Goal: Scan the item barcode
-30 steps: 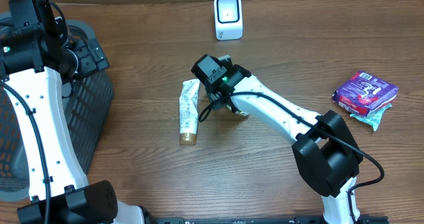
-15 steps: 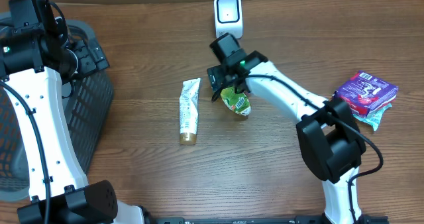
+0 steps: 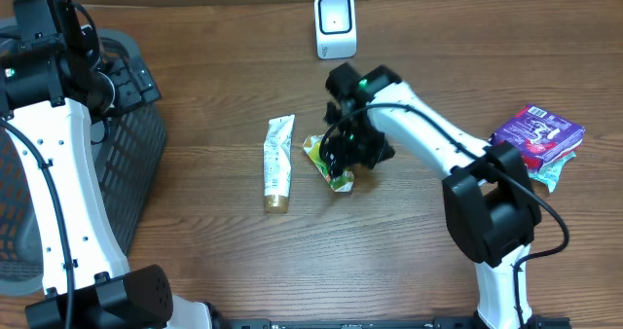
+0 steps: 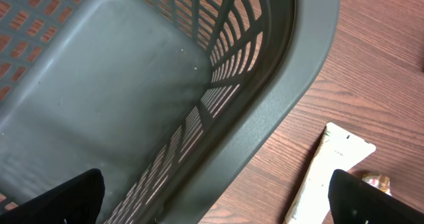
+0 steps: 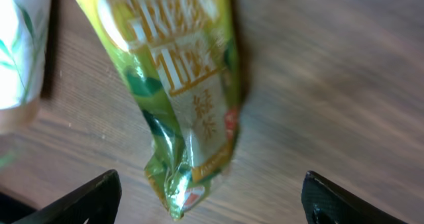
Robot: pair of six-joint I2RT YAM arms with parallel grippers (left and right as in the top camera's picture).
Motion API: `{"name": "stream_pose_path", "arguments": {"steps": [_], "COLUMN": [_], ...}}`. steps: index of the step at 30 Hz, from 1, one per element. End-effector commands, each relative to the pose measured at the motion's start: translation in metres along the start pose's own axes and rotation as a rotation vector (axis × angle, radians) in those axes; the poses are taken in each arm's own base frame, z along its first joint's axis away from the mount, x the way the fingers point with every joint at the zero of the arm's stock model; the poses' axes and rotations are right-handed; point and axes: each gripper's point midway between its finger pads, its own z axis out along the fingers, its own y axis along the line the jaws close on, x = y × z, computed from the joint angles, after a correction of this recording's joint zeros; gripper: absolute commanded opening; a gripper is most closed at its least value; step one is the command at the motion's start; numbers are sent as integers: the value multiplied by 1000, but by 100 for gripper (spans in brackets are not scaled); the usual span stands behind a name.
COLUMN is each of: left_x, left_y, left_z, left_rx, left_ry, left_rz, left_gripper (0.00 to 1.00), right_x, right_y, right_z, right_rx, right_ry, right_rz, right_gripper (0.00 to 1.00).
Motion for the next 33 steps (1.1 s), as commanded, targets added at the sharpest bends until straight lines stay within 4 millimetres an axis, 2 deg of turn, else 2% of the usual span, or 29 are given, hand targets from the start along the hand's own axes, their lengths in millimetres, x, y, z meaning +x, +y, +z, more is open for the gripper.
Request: {"name": "stream_pose_path", "arguments": {"steps": [1,5,7,9,11,13,15,18,20,24,28,33], "left_x": [-2,-2,-2,-2,-2,-2,-2,-2,-2,-2,-2,-2], "left_y": [0,0,0,0,0,0,0,0,0,0,0,0], "left_z": [-1,-1,-1,-1,-1,-1,-1,-1,-1,-1,-1,-1], "left_rx": [4,4,4,4,4,4,4,4,4,4,4,4], "left_ry": [-4,-4,-4,-4,-4,-4,-4,-4,-4,-4,-4,-4], "left_rz": [-14,-14,-14,-14,-14,-14,-14,-14,-14,-14,-14,-14], "left_gripper": [99,99,100,100,100,100,100,100,99,100,99,100], "right_x": [-24,-40,-54,-60,-55,-31,-19,1,12,25,30,24], "right_y": [-12,-28,-34,-43,-57,-74,-74,-62,-47,-24,0,55], "right_z": [-48,-50,-46,-40,-28,-13,-7,0,6,20,28,38], "right_rx": [24,1,-48,-55,-48,-12,-6,6,21,66,80,-9], "right_ry": [-166,-231,-282,-301,-281,-195,-148,-66,-18,20,26,-9], "right_rz": [-3,119,182,238,314,435,457,461,430,392,339,215], "right_gripper": [88,85,78,74,68,60,58,57,57,59,59,59]}}
